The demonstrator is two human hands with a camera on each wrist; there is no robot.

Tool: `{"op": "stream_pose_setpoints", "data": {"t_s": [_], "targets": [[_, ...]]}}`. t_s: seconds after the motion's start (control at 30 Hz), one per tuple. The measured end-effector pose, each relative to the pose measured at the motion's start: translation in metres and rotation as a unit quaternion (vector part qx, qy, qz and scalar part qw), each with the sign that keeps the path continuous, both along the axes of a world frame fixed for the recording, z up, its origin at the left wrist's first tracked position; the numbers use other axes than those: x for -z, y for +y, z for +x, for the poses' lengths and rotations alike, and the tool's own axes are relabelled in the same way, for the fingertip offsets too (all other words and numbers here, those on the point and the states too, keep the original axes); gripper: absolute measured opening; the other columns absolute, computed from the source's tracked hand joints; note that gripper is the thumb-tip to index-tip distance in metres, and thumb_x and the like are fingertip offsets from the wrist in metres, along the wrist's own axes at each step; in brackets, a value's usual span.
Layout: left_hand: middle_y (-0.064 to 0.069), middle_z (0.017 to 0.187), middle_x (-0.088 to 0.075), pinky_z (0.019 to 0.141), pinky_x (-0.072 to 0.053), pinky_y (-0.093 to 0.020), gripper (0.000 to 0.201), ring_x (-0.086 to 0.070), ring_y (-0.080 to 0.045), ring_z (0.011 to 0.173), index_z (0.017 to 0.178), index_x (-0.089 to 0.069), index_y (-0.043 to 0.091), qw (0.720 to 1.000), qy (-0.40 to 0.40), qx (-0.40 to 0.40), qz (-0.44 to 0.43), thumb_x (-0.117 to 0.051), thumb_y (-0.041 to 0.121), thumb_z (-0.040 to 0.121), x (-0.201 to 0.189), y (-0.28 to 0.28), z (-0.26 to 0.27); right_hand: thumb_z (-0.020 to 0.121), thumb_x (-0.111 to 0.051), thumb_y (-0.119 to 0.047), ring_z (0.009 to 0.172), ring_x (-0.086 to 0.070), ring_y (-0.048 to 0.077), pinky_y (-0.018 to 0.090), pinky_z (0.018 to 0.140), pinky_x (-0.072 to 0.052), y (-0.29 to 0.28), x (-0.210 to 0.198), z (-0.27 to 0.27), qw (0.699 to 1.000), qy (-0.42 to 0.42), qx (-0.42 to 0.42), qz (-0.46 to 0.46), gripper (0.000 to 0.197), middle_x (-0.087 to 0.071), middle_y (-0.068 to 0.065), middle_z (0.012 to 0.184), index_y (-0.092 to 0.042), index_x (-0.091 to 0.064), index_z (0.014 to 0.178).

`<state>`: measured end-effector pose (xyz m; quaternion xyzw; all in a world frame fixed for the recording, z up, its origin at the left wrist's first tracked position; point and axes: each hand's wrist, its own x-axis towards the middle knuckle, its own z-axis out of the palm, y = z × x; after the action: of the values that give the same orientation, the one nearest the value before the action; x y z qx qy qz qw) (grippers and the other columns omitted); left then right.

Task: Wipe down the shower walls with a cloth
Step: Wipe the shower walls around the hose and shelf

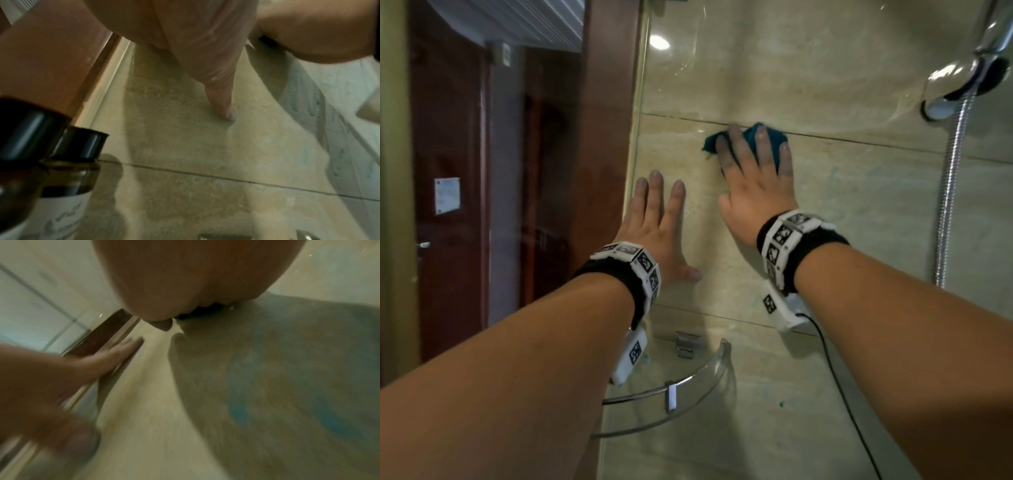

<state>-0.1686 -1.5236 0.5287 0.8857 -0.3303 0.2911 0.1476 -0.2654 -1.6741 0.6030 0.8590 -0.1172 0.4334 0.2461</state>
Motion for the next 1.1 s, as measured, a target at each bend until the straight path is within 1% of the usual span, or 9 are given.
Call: {"op": "stream_pose_setpoints", "data": {"t_s": [0.07,0.23,0.33,0.4,0.5,0.67,0.77,0.87,1.1], "targets": [[-0.012,0.154,0.053,0.122,0.022,-0.045,0.162,0.041,-0.036,0.148,0.147,0.048,0.025,1.0,0.005,0.002,-0.003,-0.072,0.089,0.059,0.001,0.0,0.0,0.09,-0.042,-0.036,0.158,0.001,0.03,0.059,0.125,-0.003,-0.004,0.033,-0.002,1.0,-0.002,-0.003,-0.029,0.082,0.0,-0.004,0.172,-0.025,-0.009,0.164],[-0.01,0.152,0.056,0.124,0.02,-0.046,0.158,0.042,-0.035,0.148,0.146,0.048,0.027,1.0,0.023,0.006,0.01,-0.071,0.088,0.062,-0.001,0.003,-0.005,0.094,-0.048,-0.042,0.158,0.002,0.031,0.061,0.124,-0.005,-0.018,0.126,-0.018,0.997,0.053,0.011,-0.051,0.085,0.006,-0.003,0.173,-0.023,-0.007,0.165],[-0.01,0.154,0.055,0.121,0.022,-0.044,0.158,0.042,-0.034,0.148,0.147,0.047,0.027,1.0,0.018,0.016,0.005,-0.072,0.088,0.062,0.001,0.003,-0.006,0.099,-0.044,-0.047,0.159,0.002,0.03,0.061,0.124,-0.006,-0.028,0.148,-0.027,0.994,0.09,0.017,-0.066,0.08,0.007,-0.003,0.173,-0.024,-0.006,0.165],[-0.01,0.154,0.054,0.12,0.023,-0.043,0.16,0.041,-0.034,0.148,0.147,0.048,0.028,1.0,0.011,0.016,-0.005,-0.072,0.089,0.06,0.003,0.003,-0.006,0.102,-0.036,-0.055,0.159,0.004,0.028,0.059,0.125,-0.005,-0.034,0.136,-0.03,0.989,0.117,0.021,-0.087,0.077,0.009,-0.004,0.172,-0.025,-0.003,0.165],[-0.01,0.153,0.055,0.121,0.023,-0.043,0.161,0.041,-0.035,0.148,0.147,0.048,0.028,1.0,0.011,0.019,-0.005,-0.072,0.089,0.06,0.003,0.002,-0.005,0.101,-0.024,-0.066,0.158,0.008,0.026,0.057,0.126,0.002,-0.039,0.09,-0.031,0.989,0.11,0.043,-0.089,0.079,0.011,-0.006,0.172,-0.029,0.002,0.165],[-0.011,0.152,0.056,0.12,0.023,-0.043,0.157,0.042,-0.034,0.148,0.145,0.05,0.027,1.0,0.016,0.013,0.006,-0.071,0.088,0.064,0.001,0.003,-0.008,0.099,-0.019,-0.067,0.158,0.009,0.026,0.054,0.126,0.006,-0.04,-0.017,-0.035,0.999,0.029,0.039,0.003,0.078,0.008,-0.007,0.172,-0.03,0.001,0.164],[-0.011,0.154,0.055,0.122,0.021,-0.044,0.156,0.041,-0.034,0.148,0.146,0.049,0.027,1.0,0.015,0.014,0.004,-0.071,0.087,0.065,0.002,0.004,-0.01,0.099,-0.019,-0.067,0.158,0.011,0.027,0.054,0.126,0.007,-0.035,-0.03,-0.03,0.998,0.004,0.032,0.057,0.078,0.008,-0.008,0.172,-0.029,-0.002,0.164],[-0.012,0.155,0.053,0.124,0.019,-0.046,0.158,0.04,-0.035,0.149,0.146,0.049,0.027,1.0,0.01,0.016,-0.003,-0.072,0.088,0.063,0.003,0.003,-0.01,0.099,-0.02,-0.065,0.157,0.012,0.03,0.057,0.125,0.005,-0.027,0.012,-0.024,0.998,-0.004,0.04,0.046,0.079,0.01,-0.004,0.172,-0.026,0.001,0.164],[-0.014,0.156,0.051,0.124,0.02,-0.046,0.159,0.039,-0.037,0.149,0.15,0.044,0.025,1.0,0.009,0.017,0.012,-0.072,0.089,0.061,0.003,0.004,-0.009,0.1,-0.037,-0.053,0.158,0.005,0.03,0.061,0.124,0.001,-0.03,0.165,-0.039,0.991,0.122,0.013,-0.052,0.079,0.012,-0.002,0.172,-0.023,-0.002,0.165]]}}
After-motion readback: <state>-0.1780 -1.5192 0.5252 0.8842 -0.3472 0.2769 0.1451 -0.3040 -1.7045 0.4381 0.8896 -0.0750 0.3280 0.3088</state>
